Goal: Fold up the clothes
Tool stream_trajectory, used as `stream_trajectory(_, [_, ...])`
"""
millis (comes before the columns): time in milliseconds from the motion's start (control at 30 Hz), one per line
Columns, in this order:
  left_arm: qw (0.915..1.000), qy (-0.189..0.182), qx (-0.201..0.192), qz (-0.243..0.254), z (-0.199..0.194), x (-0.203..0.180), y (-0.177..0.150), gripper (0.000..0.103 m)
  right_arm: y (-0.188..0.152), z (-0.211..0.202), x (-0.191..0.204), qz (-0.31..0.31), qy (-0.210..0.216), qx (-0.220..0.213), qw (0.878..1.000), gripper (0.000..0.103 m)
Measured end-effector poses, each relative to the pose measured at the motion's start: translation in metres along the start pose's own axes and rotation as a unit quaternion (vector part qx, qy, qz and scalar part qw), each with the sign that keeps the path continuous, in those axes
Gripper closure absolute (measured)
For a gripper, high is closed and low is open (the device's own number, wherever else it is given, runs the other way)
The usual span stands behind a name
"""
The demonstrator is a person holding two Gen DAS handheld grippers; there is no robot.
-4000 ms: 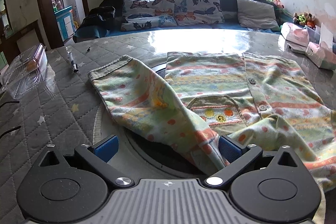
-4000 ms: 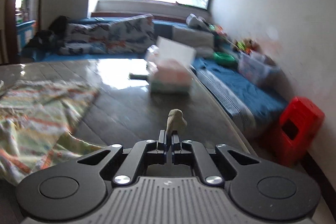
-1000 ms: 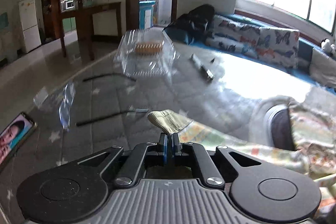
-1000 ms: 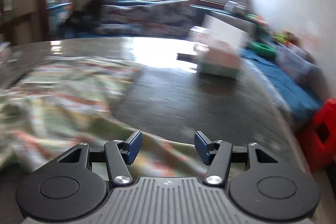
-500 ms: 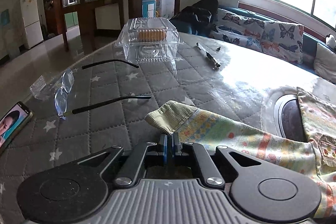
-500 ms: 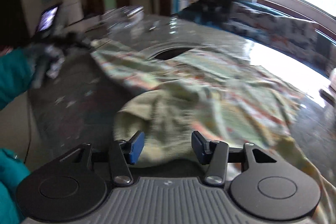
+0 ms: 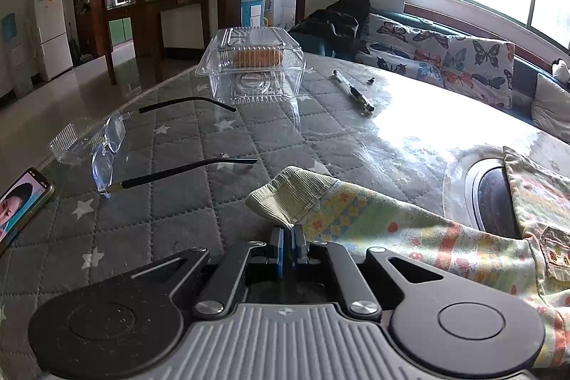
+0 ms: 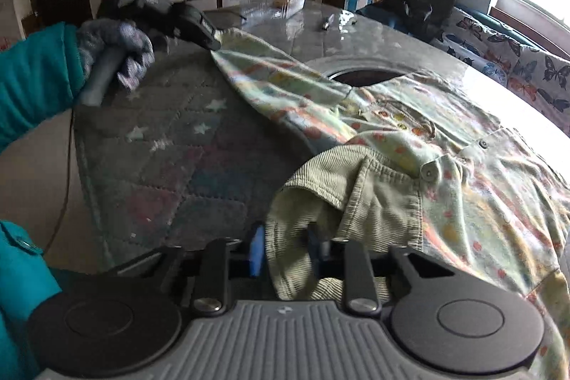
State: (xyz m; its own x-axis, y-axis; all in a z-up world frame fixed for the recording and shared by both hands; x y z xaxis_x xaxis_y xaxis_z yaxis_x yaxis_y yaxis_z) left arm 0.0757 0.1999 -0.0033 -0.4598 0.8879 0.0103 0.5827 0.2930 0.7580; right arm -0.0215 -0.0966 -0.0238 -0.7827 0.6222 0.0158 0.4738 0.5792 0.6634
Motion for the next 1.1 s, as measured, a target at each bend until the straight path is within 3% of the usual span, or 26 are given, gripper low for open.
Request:
stream_trajectory(133, [1.0,-0.004,-0.003,-0.004,-0.002,0.002,0.002,0.098,0.0,-0.008,-0.007,0.004,-0.003,-0.009,1.0,0.099])
stream_trajectory(433, [0.9996,-0.013,-0.024,-0.011,-0.017,0.011,0.014,0.098,-0.006,-0.051,-0.009,-0.024,0.059,0.001,0.998,0.1])
stream_trajectory(600, [1.0,0.004,-0.001,-0.006,-0.01,0.023,0.003,0.098,-0.021,-0.039,-0.005,-0.039,0.105,0.044,0.993,0.098])
stream_trajectory(800, [0.9997,0.018,0.013,0.004,-0.007,0.034,-0.006,0.088,-0.019,-0.059,-0.014,-0.031,0.131,0.032,0.99,0.092])
stream_trajectory(967, [0.9997,0.024,0.006,0.001,-0.017,0.042,-0.008,0.087,-0.018,-0.071,-0.044,0.019,0.057,0.005,0.998,0.09])
stream_trajectory(1100, [0.9996,-0.014,-0.011,0.022,-0.038,0.024,-0.009,0.087,-0.034,-0.074,-0.09,0.091,-0.036,-0.019,0.995,0.081])
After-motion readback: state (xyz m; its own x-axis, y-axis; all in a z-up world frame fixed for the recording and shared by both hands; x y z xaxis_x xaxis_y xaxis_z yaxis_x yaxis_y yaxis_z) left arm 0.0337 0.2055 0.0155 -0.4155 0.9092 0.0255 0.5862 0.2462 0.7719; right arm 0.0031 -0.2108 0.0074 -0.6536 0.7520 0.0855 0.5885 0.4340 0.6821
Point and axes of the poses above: each gripper's, at about its wrist camera, not at the fingertips, and z roughly the way its jaws point, x to its left, y to its top, the point moved 1 cm from there along z, roughly the way its jaws point, and after that the axes turned 4 degrees about y, right-handed, at the moved point
